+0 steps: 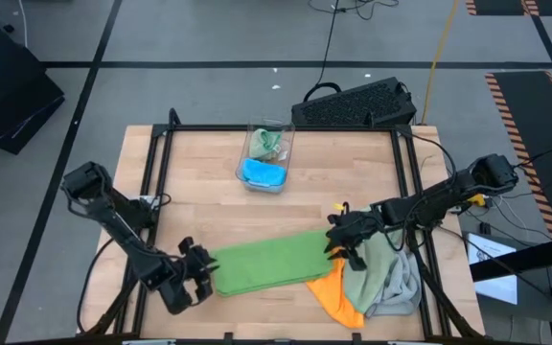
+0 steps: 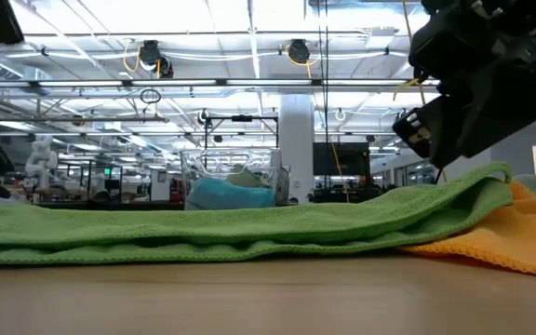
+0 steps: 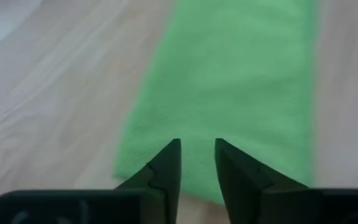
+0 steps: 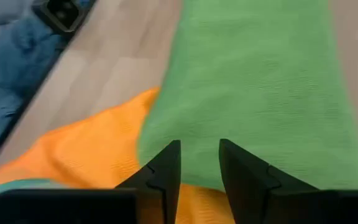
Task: Fold microfiber towels
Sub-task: Fold the green towel
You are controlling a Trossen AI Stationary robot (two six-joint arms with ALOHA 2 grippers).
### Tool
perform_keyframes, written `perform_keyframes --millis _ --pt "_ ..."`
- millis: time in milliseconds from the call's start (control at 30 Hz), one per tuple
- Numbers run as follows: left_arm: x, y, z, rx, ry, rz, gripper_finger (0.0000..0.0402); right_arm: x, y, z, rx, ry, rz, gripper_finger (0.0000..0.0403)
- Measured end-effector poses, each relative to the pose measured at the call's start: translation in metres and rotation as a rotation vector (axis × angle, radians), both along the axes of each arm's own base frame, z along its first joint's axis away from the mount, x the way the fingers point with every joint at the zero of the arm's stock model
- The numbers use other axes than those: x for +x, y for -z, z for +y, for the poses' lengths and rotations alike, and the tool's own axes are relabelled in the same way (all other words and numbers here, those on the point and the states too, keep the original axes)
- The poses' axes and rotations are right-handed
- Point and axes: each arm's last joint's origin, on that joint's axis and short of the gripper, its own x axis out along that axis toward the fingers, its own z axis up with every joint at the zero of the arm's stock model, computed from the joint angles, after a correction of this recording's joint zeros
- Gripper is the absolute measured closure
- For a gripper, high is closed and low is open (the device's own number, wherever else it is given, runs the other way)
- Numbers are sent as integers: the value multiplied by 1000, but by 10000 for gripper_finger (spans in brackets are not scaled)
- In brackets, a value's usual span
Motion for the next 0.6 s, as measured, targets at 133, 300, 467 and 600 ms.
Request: perform_keyframes --millis 133,300,467,600 --pt "0 9 16 70 -14 86 237 1 0 -2 -63 42 -24 303" --pt "6 5 39 149 -25 188 169 4 -3 -2 -83 18 -85 303" --pt "19 5 51 1 22 291 149 11 -9 -3 -56 41 -168 303" --pt "20 18 61 -127 29 373 171 15 -16 -3 -27 81 -243 303"
